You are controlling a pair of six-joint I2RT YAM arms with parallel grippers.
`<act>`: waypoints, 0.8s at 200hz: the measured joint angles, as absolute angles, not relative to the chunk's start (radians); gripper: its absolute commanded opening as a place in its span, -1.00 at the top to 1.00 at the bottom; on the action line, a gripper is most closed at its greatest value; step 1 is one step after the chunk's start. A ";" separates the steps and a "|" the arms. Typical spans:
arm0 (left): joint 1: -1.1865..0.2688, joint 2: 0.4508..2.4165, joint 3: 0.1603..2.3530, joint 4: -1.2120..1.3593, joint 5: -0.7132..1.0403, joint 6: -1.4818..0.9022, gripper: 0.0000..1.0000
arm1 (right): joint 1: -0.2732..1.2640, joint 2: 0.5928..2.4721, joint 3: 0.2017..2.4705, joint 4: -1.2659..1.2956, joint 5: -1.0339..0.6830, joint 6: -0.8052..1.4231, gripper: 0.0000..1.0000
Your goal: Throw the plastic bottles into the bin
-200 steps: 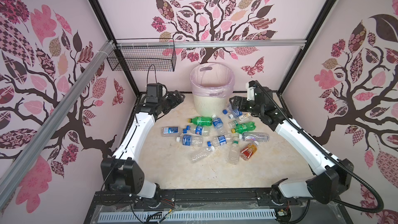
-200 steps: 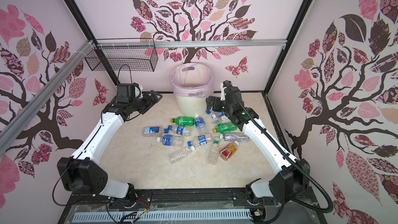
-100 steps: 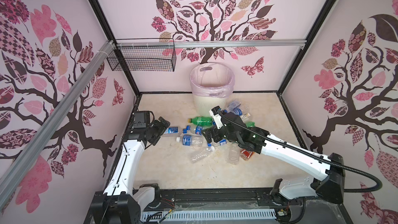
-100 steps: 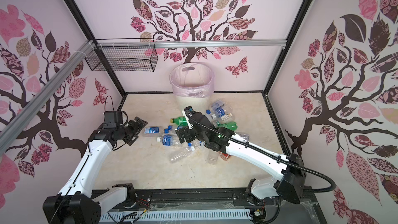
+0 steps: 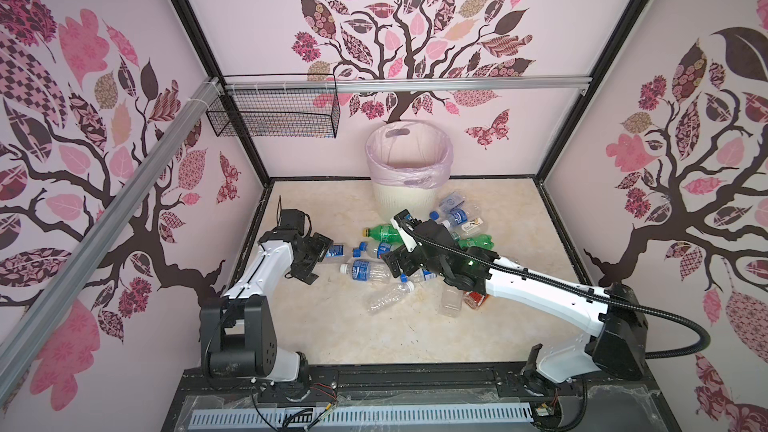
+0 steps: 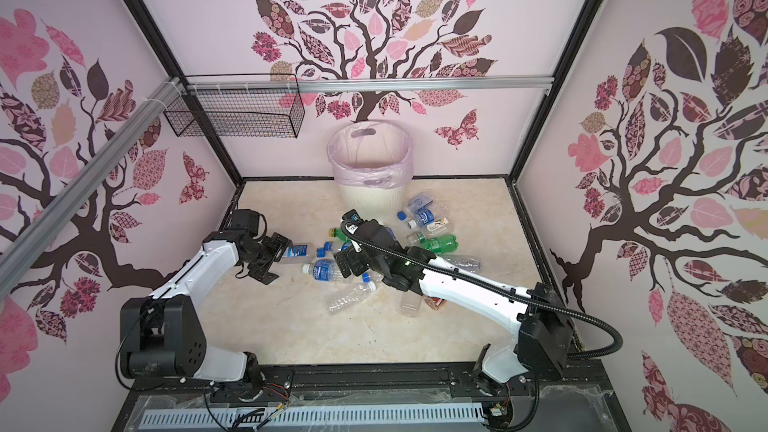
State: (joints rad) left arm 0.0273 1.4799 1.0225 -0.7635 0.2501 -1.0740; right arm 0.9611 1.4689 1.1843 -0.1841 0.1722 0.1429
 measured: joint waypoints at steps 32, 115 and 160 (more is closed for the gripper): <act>0.028 1.570 1.081 -0.724 0.240 -1.138 -0.94 | 0.961 1.470 1.175 -0.163 0.168 0.126 -0.99; 0.074 1.750 1.132 -0.673 0.239 -1.188 -0.70 | 0.961 1.435 1.037 -0.147 0.163 0.135 -0.99; 0.086 1.813 1.143 -0.651 0.241 -1.174 -0.41 | 0.961 1.419 1.049 -0.148 0.173 0.134 -0.99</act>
State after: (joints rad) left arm 0.0856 1.8126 1.1427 -0.6514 0.2409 -1.1736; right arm 0.9611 1.4193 1.0492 -0.1482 0.1726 0.1345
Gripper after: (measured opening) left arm 0.741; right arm 0.995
